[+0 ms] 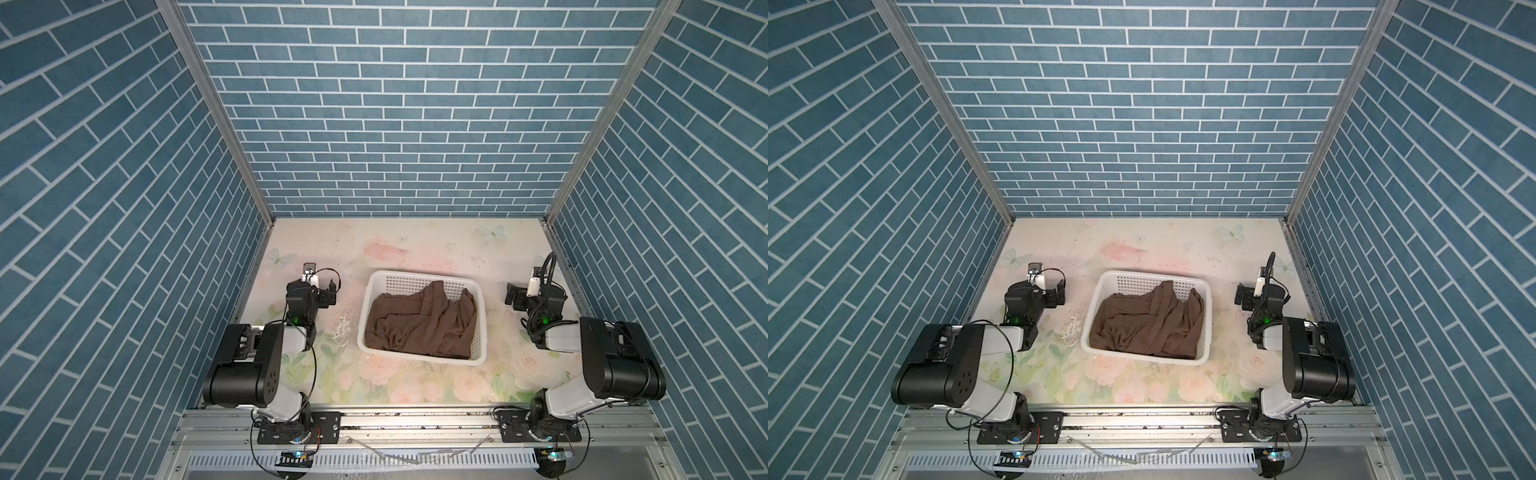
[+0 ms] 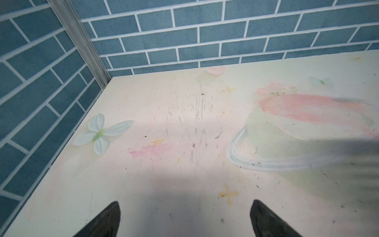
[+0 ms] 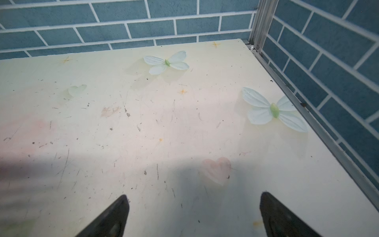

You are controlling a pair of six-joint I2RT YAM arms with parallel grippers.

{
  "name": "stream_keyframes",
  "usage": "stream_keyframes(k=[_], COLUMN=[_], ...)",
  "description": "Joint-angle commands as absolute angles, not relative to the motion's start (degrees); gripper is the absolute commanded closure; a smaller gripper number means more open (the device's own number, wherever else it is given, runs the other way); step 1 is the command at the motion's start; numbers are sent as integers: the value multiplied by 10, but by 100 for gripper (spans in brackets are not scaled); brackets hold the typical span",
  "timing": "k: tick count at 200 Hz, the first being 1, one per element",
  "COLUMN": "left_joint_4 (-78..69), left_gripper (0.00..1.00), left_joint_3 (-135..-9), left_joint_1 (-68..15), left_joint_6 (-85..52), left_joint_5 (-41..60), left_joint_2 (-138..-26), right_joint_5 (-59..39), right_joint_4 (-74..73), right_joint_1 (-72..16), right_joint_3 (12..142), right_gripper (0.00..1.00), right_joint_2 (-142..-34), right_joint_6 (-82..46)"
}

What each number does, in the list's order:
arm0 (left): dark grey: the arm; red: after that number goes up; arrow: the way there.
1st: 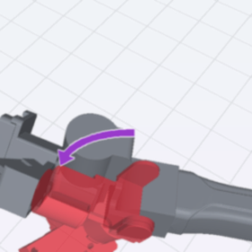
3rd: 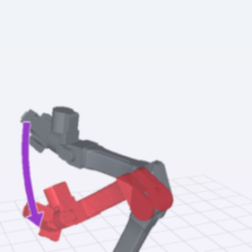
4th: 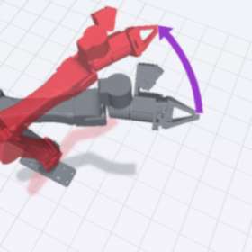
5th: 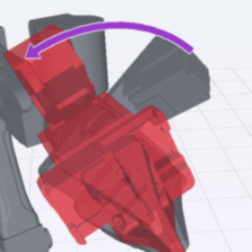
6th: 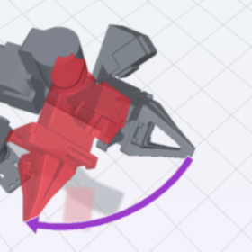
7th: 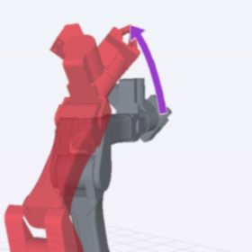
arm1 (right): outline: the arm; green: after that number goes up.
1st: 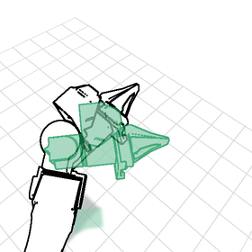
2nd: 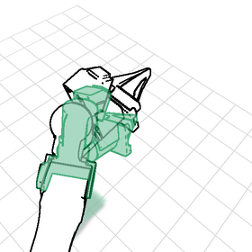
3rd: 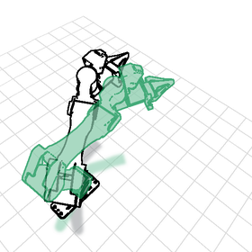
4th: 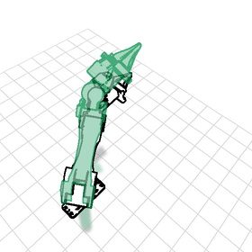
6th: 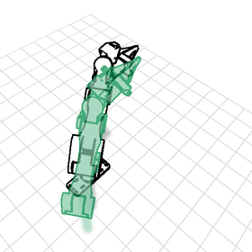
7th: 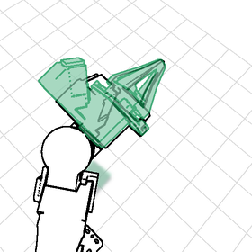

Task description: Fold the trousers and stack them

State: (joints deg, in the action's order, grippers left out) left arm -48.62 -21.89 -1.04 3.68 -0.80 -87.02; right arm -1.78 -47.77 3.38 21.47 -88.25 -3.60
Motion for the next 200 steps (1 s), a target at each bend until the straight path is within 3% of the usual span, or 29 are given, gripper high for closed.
stream_keyframes(k=[1,200], left_joint_4=[-484,-484], left_gripper=[1,1], left_joint_3=[-225,-225], left_joint_1=[-12,-12], left_joint_6=[42,42], left_joint_5=[-10,-10], left_joint_2=[-874,-874], right_joint_5=[-21,-21], right_joint_4=[-490,-492], right_joint_1=[33,38], right_joint_3=[228,227], right_gripper=[1,1], right_joint_2=[-883,-883], right_joint_6=[-28,-33])
